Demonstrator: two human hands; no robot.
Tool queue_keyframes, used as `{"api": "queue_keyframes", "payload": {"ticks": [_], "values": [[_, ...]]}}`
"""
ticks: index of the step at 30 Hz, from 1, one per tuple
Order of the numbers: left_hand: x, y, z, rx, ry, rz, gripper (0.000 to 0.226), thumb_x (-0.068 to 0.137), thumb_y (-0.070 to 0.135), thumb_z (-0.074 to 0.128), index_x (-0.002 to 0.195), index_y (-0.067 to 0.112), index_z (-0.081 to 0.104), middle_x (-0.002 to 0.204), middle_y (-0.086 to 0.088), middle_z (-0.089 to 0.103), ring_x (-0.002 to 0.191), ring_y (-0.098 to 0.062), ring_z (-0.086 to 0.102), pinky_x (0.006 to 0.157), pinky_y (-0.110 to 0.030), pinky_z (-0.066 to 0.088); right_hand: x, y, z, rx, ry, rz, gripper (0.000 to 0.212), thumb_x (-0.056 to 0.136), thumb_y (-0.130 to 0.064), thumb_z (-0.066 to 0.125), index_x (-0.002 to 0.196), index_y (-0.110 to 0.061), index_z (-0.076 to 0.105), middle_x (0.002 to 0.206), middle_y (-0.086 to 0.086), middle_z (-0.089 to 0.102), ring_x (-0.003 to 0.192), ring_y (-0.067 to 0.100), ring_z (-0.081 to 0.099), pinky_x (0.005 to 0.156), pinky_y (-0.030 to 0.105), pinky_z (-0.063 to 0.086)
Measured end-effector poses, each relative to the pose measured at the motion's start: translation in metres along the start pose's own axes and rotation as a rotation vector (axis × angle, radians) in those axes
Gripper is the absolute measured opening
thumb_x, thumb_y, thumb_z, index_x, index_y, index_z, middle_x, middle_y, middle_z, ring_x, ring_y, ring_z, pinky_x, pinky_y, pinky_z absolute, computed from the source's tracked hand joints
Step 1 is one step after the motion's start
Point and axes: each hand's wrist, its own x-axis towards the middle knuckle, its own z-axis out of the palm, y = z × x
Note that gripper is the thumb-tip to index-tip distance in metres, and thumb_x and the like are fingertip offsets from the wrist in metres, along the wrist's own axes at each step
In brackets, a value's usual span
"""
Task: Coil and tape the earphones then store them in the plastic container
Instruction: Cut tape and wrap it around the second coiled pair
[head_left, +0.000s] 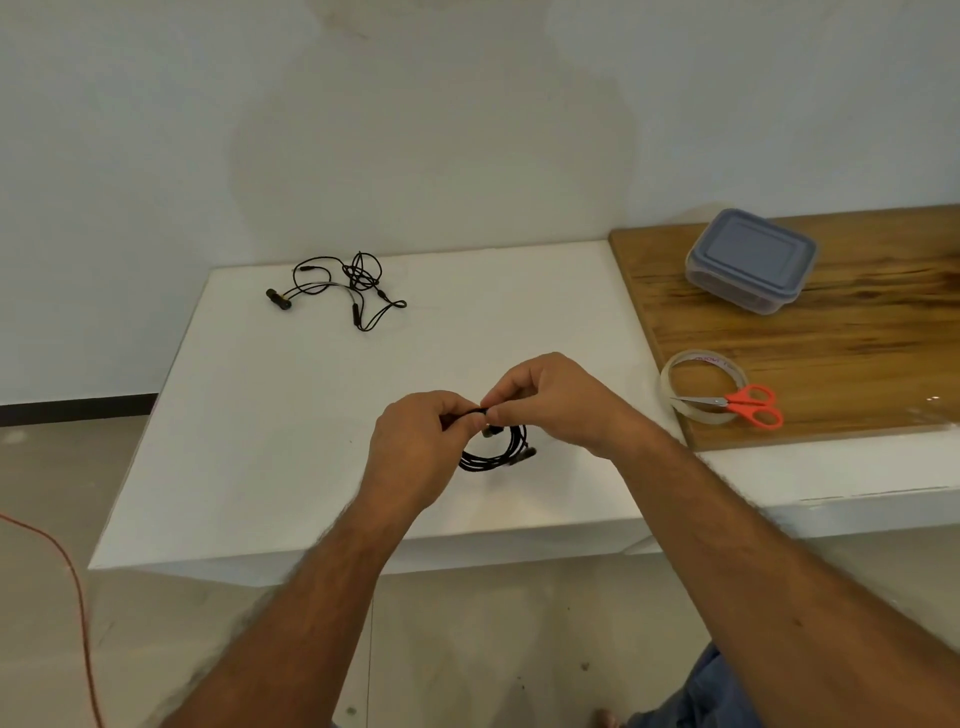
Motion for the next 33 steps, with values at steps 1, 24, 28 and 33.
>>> {"api": "queue_keyframes", "payload": {"ticks": [1,24,28,33], "values": [[0.0,0.0,-0.001,-0.001,0.0,0.002,0.011,0.091,0.032,0.064,0.084,0.032,0.073,0.073,0.018,0.065,0.072,-0.002,0.059,0.058,-0.013,0.038,0.0,0.0,-0.001,0.006,0.008,0.005,0.01,0.083,-0.004,0.072,0.093,-0.002,0.076,0.08,0.009,0.075,0.066,0.002,0.068,0.065,0.012,0.048],[0.021,-0.017,0.008,-0.367,-0.007,-0.08,0.011,0.091,0.02,0.062,0.089,0.021,0.073,0.073,0.009,0.069,0.061,0.003,0.062,0.061,-0.014,0.044,0.013,0.012,0.004,-0.143,0.159,-0.075,0.009,0.079,-0.012,0.074,0.084,-0.019,0.076,0.079,-0.002,0.075,0.083,0.018,0.073,0.078,0.034,0.057],[0.026,-0.02,0.01,-0.382,-0.003,-0.067,0.013,0.091,0.021,0.061,0.093,0.024,0.073,0.082,0.009,0.072,0.067,-0.004,0.066,0.069,-0.023,0.051,0.016,0.015,0.009,-0.156,0.24,-0.071,0.007,0.08,-0.013,0.071,0.081,-0.019,0.076,0.075,-0.007,0.075,0.078,0.012,0.071,0.075,0.035,0.056],[0.033,-0.025,0.015,-0.341,0.008,-0.058,0.026,0.096,0.022,0.052,0.115,0.021,0.071,0.092,0.008,0.071,0.081,-0.011,0.067,0.079,-0.025,0.051,0.019,0.017,0.02,-0.144,0.356,-0.069,0.009,0.08,-0.012,0.068,0.078,-0.018,0.074,0.069,-0.01,0.073,0.073,0.004,0.072,0.074,0.032,0.057]]}}
